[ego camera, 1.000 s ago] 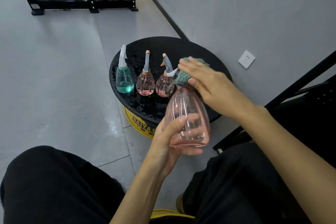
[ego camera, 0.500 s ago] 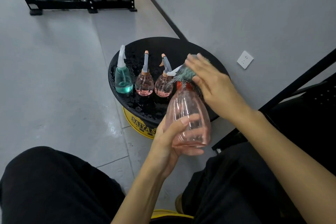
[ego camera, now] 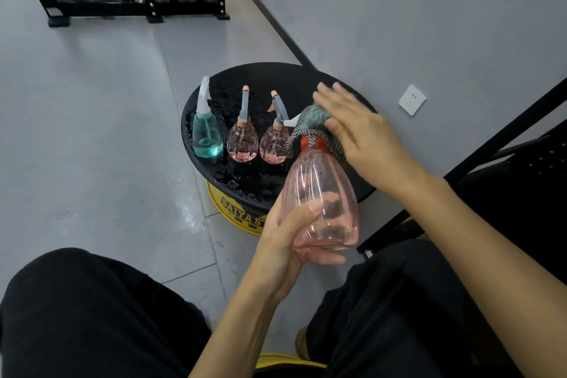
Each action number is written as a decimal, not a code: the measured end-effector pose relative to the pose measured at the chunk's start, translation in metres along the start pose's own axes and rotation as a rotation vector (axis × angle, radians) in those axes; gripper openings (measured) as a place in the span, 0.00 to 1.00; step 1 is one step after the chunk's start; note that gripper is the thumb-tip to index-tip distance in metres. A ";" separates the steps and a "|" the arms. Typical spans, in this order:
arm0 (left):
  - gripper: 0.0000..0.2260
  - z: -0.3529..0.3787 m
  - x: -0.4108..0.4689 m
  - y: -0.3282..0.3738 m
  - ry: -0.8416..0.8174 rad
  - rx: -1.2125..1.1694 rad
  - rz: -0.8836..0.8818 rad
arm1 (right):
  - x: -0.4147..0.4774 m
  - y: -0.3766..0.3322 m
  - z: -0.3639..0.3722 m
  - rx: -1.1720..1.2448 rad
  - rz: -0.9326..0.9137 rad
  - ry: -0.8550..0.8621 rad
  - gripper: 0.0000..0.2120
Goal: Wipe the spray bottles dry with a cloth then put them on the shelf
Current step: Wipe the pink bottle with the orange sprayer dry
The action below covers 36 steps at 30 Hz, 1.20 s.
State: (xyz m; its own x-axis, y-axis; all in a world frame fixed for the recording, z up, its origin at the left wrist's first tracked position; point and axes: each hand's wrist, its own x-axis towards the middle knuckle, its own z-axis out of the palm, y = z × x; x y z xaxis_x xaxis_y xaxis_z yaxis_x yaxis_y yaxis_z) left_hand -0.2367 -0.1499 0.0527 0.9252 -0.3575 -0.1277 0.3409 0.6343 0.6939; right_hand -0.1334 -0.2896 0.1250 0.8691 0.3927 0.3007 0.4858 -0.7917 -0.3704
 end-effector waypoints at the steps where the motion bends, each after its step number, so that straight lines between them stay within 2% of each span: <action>1: 0.42 0.001 0.000 -0.002 -0.009 0.009 -0.003 | 0.006 0.003 -0.003 0.005 0.055 0.016 0.20; 5: 0.43 0.002 -0.001 -0.001 -0.006 0.013 0.004 | 0.011 0.001 -0.003 0.058 0.139 0.048 0.20; 11: 0.45 -0.003 0.000 0.002 0.024 -0.017 0.005 | -0.011 -0.020 0.005 0.110 -0.045 -0.087 0.20; 15: 0.32 0.001 -0.002 0.000 0.001 0.005 0.012 | 0.007 -0.011 -0.003 0.035 -0.007 -0.086 0.20; 18: 0.29 0.003 -0.003 -0.001 -0.006 0.050 0.024 | 0.022 -0.007 -0.008 0.027 0.086 -0.053 0.19; 21: 0.26 0.001 -0.004 0.001 0.005 0.058 0.046 | 0.016 -0.012 -0.006 0.051 0.063 -0.070 0.19; 26: 0.28 -0.001 -0.003 0.002 0.017 0.039 0.053 | -0.007 -0.026 -0.003 0.122 -0.077 -0.180 0.19; 29: 0.30 0.000 -0.002 0.002 0.009 0.062 0.059 | -0.005 -0.029 -0.007 0.077 -0.125 -0.213 0.19; 36: 0.30 -0.001 -0.004 0.001 0.009 0.078 0.063 | 0.019 -0.026 -0.005 -0.055 -0.010 -0.194 0.20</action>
State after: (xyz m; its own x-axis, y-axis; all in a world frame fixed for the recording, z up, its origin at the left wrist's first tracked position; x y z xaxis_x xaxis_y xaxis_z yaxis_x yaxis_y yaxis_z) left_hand -0.2396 -0.1470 0.0534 0.9458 -0.3126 -0.0882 0.2686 0.5998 0.7537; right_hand -0.1301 -0.2644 0.1450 0.8683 0.4794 0.1274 0.4936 -0.8096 -0.3178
